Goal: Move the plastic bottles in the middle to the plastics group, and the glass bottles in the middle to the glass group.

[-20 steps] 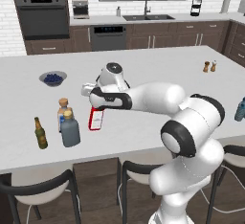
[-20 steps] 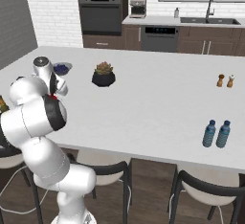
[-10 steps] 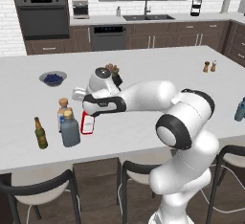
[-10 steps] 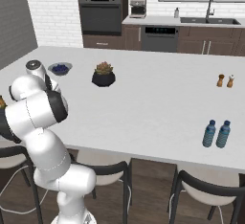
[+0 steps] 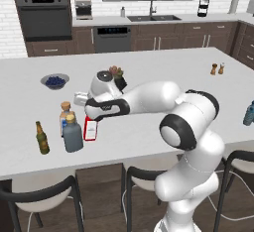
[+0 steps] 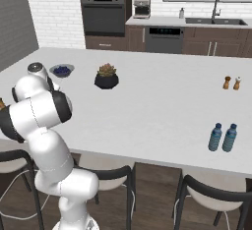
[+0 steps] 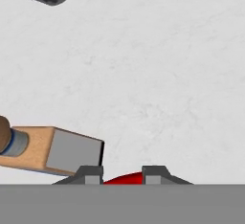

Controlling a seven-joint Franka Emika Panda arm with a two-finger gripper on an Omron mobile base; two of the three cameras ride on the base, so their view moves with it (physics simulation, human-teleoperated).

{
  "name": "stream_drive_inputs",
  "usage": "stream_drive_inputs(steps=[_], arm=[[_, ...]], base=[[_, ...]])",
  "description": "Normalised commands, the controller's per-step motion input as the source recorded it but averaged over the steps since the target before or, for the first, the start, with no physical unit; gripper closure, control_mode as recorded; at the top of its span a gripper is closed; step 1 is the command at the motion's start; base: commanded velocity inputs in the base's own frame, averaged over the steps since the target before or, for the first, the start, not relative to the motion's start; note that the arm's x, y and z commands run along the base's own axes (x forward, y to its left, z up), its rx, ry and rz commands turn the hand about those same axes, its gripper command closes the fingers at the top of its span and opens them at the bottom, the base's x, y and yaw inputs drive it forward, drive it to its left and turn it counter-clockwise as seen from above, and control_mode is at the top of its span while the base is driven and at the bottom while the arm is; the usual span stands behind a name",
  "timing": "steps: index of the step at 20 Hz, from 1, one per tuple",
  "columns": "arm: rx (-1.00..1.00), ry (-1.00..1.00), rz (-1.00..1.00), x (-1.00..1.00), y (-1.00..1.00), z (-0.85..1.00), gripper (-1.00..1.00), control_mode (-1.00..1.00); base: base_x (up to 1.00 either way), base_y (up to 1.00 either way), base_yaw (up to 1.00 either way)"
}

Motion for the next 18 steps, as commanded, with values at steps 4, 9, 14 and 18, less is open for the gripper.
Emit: stream_drive_inputs(steps=[4,9,14,18], arm=[[0.01,0.00,0.00,-0.04,0.02,-0.16,1.00,-1.00],[0.01,0.05,0.00,-0.19,0.03,-0.23,1.00,-1.00],[0.00,0.04,0.00,-0.13,0.11,-0.14,-1.00,-1.00],[0.00,0.00,0.00,-0.06,0.00,0.01,-1.00,-1.00]], base=[[0.00,0.00,0.00],[0.00,0.00,0.00],[0.00,0.00,0.00],[0.00,0.00,0.00]])
